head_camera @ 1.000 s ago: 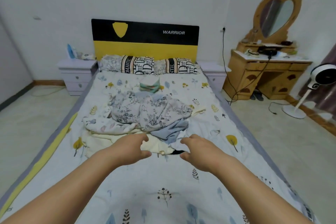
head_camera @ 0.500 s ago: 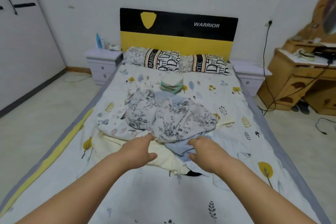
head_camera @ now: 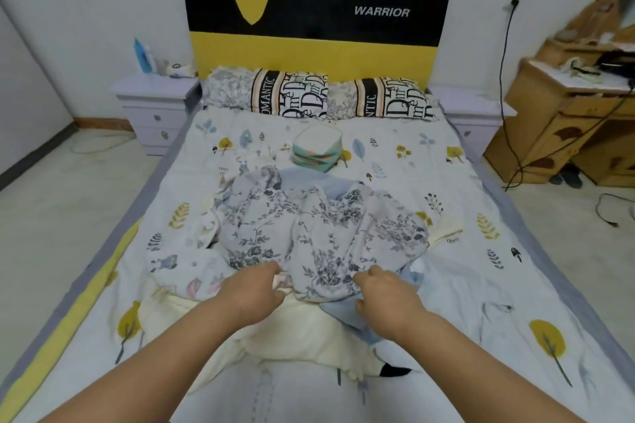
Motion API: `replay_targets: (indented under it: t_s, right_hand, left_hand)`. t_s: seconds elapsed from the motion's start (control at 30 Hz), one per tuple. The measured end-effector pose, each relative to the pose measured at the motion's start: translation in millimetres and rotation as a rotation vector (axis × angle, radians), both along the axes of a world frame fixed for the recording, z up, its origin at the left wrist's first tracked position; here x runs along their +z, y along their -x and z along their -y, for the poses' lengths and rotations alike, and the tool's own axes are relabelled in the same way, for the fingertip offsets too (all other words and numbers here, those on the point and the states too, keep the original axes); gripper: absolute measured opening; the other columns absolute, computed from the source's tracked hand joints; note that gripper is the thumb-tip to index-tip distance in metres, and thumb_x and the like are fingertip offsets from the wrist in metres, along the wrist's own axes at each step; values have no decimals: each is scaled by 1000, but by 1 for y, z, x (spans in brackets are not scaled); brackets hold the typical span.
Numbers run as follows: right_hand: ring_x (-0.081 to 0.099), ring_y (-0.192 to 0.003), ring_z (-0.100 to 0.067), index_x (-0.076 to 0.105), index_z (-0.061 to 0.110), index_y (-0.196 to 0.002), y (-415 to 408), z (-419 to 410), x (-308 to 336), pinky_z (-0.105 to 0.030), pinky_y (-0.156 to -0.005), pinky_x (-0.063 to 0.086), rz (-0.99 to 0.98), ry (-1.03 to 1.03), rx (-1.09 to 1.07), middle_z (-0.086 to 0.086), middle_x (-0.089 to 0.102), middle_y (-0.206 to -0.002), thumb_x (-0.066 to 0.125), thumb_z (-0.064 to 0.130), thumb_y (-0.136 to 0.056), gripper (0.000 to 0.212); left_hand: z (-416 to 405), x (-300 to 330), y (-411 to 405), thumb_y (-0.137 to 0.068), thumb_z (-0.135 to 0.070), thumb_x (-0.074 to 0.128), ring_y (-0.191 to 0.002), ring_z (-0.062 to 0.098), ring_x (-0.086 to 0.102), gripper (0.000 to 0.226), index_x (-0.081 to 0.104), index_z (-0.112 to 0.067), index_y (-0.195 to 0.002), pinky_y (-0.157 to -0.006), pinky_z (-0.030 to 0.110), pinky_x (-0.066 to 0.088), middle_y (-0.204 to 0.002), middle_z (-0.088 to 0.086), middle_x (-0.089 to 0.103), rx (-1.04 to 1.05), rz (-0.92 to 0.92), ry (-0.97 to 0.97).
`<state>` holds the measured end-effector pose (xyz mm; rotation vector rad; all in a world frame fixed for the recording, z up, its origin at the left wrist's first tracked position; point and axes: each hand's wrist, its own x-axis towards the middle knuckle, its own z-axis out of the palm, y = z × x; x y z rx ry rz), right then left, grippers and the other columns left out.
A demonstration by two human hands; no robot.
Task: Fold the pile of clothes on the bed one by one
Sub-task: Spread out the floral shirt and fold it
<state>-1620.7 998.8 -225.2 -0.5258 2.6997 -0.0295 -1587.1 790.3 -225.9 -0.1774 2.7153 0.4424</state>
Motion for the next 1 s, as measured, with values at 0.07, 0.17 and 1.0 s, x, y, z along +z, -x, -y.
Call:
replay_targets:
  t_s: [0.07, 0.17, 1.0]
  right_hand:
    - [45, -114, -27, 45, 11, -121, 21, 5, -18, -36, -85, 39, 14, -7, -12, -12, 45, -125, 44, 26, -94, 31]
    - [44, -115, -29, 41, 13, -128, 55, 9, -46, -37, -89, 39, 23, 0, -41, -13, 43, -127, 43, 28, -95, 36]
    - [42, -117, -28, 50, 11, -116, 175, 53, -236, -34, -95, 38, -143, 193, -134, -15, 39, -137, 50, 12, -92, 24]
  left_hand:
    - [5, -17, 22, -93, -34, 47, -118, 21, 51, 42, 41, -17, -131, -93, 32, 43, -131, 5, 53, 12, 3, 7]
    - [4, -43, 56, -93, -32, 46, -116, 23, 51, 39, 44, -16, -128, -92, 32, 43, -129, 5, 52, 36, -11, 35]
    - [53, -208, 158, -96, -21, 40, -83, 27, 58, 6, 42, -17, -92, -63, 30, 33, -93, 10, 65, 85, -227, 86]
